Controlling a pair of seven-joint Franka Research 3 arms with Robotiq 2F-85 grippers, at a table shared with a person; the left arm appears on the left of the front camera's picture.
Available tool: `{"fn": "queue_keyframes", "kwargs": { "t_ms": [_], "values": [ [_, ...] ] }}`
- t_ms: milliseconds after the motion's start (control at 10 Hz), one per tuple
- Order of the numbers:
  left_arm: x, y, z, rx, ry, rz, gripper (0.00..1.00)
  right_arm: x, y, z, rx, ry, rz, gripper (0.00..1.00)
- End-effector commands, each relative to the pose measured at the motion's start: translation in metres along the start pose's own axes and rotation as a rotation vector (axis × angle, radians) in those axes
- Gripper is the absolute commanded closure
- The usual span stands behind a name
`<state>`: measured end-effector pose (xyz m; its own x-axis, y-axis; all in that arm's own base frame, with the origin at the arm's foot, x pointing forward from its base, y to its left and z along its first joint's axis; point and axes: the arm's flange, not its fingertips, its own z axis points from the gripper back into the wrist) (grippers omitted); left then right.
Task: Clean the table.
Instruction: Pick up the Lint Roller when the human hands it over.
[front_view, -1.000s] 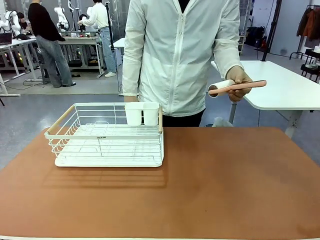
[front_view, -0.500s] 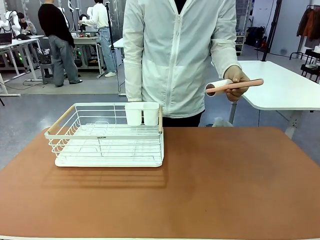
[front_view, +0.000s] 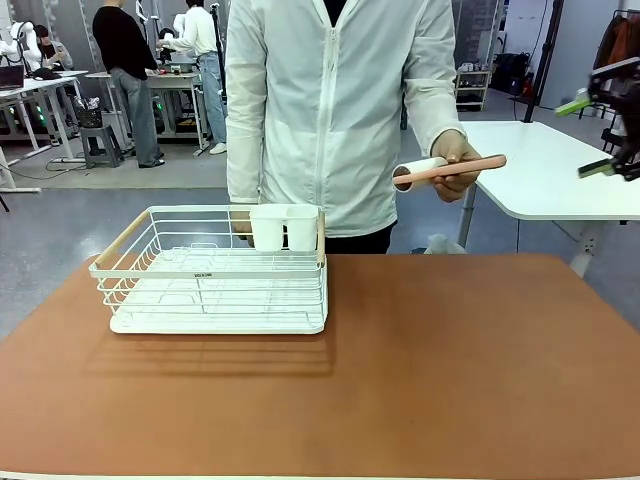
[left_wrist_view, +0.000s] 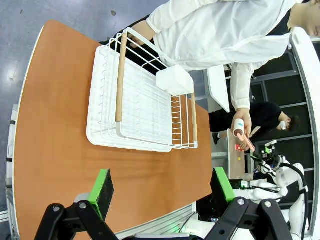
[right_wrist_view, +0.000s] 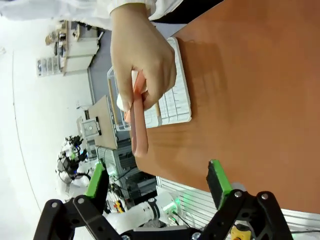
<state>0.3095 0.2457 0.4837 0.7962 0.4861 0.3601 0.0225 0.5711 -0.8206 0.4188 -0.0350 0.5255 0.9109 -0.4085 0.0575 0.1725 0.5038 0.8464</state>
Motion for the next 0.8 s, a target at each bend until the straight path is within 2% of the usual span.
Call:
{"fn": "queue_keyframes", "kwargs": {
  "t_ms": [0,200,400,700],
  "values": [
    [0.0,0.001,0.003,-0.017,-0.003,-0.014,0.0,-0.014,0.007,-0.022,0.017,-0.068,-0.071,0.0],
    [0.0,0.001,0.003,-0.017,-0.003,-0.014,0.0,-0.023,0.011,-0.04,0.052,-0.085,-0.098,0.0],
    [0.0,0.001,0.003,-0.017,-0.003,-0.014,0.0,-0.032,0.017,-0.06,0.072,-0.163,-0.11,0.0],
    [0.0,0.001,0.003,-0.017,-0.003,-0.014,0.0,-0.033,0.024,-0.081,0.079,-0.184,-0.142,0.0]
  ]
}}
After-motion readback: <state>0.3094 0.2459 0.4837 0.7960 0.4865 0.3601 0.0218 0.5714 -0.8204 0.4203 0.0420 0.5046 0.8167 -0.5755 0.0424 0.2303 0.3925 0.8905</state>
